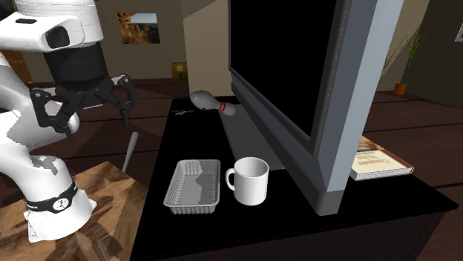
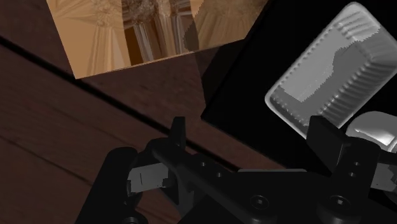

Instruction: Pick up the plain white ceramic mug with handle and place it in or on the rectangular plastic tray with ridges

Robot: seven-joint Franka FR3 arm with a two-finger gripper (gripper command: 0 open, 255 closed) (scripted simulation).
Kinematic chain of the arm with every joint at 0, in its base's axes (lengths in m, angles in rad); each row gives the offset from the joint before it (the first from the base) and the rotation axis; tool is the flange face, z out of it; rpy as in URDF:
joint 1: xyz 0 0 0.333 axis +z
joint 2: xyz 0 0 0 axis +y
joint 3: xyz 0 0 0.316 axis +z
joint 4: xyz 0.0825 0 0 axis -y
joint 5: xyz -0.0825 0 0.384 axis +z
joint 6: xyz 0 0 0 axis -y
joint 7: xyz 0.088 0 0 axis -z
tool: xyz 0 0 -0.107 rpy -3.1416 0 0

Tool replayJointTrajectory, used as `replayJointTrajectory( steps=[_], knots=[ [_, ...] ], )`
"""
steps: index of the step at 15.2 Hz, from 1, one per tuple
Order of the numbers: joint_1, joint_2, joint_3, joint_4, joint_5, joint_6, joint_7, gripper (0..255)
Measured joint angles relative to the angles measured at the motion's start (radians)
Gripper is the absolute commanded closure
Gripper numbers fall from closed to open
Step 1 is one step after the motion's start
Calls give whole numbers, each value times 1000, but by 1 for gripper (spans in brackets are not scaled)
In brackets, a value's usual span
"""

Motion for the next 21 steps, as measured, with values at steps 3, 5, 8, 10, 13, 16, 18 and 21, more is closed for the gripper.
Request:
replayJointTrajectory(
  steps=[3, 5, 8, 10, 13, 16, 18, 21],
  knots=[
    [16, 66, 54, 12, 27, 64, 60, 0],
    [25, 118, 89, 22, 40, 114, 98, 0],
    [40, 190, 144, 56, 55, 163, 165, 0],
    [47, 247, 180, 70, 59, 213, 207, 0],
    [56, 345, 230, 128, 50, 262, 276, 0],
    [60, 450, 271, 182, 25, 319, 338, 0],
    [71, 528, 303, 233, 1, 349, 396, 0],
    [89, 643, 337, 308, -47, 389, 477, 0]
  ],
)
